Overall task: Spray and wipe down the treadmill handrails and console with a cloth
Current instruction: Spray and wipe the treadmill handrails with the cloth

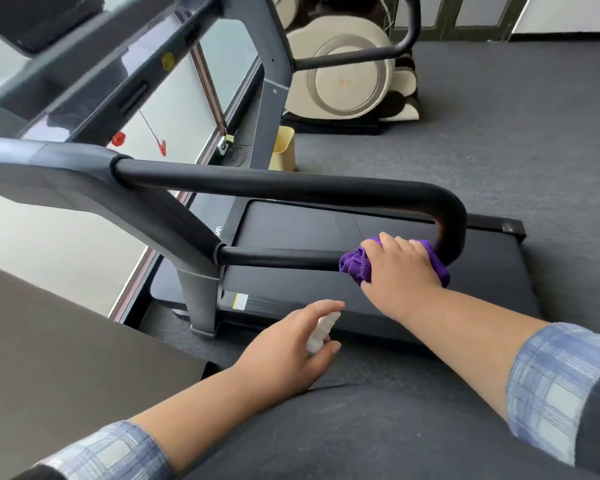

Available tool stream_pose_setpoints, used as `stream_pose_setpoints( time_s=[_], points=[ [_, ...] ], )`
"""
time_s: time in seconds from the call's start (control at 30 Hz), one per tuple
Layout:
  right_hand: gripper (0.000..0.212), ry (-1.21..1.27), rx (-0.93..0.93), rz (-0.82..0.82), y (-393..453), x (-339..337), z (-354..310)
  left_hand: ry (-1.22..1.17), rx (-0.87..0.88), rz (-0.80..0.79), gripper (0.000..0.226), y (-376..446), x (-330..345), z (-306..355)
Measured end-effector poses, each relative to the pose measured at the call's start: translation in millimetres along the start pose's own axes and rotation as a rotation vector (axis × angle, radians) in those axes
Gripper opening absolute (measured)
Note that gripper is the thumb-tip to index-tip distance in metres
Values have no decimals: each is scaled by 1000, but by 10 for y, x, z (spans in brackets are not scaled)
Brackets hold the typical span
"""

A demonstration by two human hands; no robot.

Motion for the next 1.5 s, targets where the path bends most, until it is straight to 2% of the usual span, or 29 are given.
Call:
stream_pose_setpoints(
  time_s=[0.07,0.23,0.47,0.83,1.03,1.17,1.23,1.37,1.5],
  points=[
    [50,89,62,26,43,8,-58,7,3,-5,55,-14,-77,-102],
    [62,131,182,23,141,173,-287,16,-21,-5,54,-87,-309,-498],
    [62,119,185,18,368,360,-995,6,-66,-19,55,-228,-587,-1143],
    [59,120,107,-28,700,570,-1925,70,-100,-13,57,-496,-1025,-1782],
    [68,182,-131,-111,871,682,-2481,88,-112,-33,61,-572,-1067,-1858],
    [87,178,-238,-133,829,664,-2421,93,-87,-34,62,-475,-1073,-1750],
    [92,120,-232,-130,758,614,-2250,88,-71,-32,61,-392,-1066,-1664],
    [80,16,-152,-123,522,488,-1758,91,-22,-66,57,-210,-924,-1401],
    [71,66,-90,-109,234,295,-1236,78,46,-98,57,-27,-678,-971]
  ],
)
Point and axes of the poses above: each hand's wrist, its own y-axis towards the middle knuckle, its own x-axis out of the palm, z = x × y, the point moved 9 cm from there along y, towards the middle knuckle, and after that the axes turned 9 degrees about y, right-handed, at the moved point
